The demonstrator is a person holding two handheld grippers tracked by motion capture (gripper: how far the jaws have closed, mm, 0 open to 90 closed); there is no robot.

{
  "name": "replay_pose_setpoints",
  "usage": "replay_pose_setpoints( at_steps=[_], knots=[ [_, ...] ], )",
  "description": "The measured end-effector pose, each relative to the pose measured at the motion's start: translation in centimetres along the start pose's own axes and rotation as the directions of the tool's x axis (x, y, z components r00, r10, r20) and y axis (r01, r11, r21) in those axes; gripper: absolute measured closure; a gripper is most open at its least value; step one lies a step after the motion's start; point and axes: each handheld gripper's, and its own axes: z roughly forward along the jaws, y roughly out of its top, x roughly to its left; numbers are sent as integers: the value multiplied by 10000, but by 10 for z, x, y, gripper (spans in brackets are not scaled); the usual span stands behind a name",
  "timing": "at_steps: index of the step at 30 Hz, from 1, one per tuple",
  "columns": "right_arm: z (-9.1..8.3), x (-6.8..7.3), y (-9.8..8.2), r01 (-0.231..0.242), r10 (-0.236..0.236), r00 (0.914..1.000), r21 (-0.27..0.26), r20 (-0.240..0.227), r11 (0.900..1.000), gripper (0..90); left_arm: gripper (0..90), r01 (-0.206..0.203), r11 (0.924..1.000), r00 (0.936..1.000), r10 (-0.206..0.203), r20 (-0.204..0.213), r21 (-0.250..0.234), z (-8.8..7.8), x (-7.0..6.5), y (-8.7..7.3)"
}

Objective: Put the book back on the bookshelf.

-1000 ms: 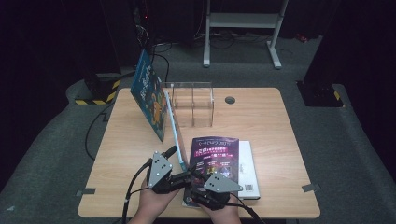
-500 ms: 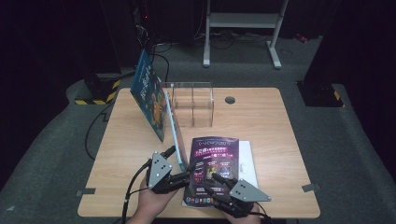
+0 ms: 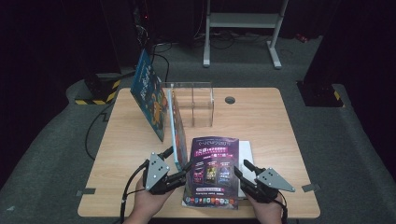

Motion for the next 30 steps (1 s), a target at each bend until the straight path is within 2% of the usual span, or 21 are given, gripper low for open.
replay_pose_setpoints(
  at_steps=[4, 9, 11, 12, 17, 20, 30],
  knots=[
    [1, -3, -2, -67, 66, 9999, 88, 102, 9999, 533, 382, 83, 9999, 10000, -84, -13, -102, -3, 3, -1],
    [2, -3, -2, -47, 47, 10000, 59, 84, 10000, 534, 475, -120, 9998, 9987, 113, -489, -145, -6, 3, -3],
    [2, -3, -2, -31, 31, 10000, 27, 75, 10000, 534, 502, 209, 9994, 9985, -222, -507, -262, -9, 6, -3],
    [2, -3, -1, -29, 29, 10000, 12, 70, 10000, 534, 507, 190, 9995, 9984, -204, -528, -267, -9, 7, -3],
    [3, -2, -1, 7, -7, 10000, 0, 39, 10000, 535, 522, -235, 9993, 9957, 209, -902, -282, -13, 6, -4],
    [5, -2, -1, -38, 38, 10000, 29, 26, 10000, 535, 553, -490, 9985, 9913, 454, -1233, -262, -14, 5, -4],
    [6, -4, -2, -206, 206, 9998, 80, 42, 9998, 536, 609, -394, 9991, 9913, 369, -1261, -176, -17, 15, -4]
  ],
)
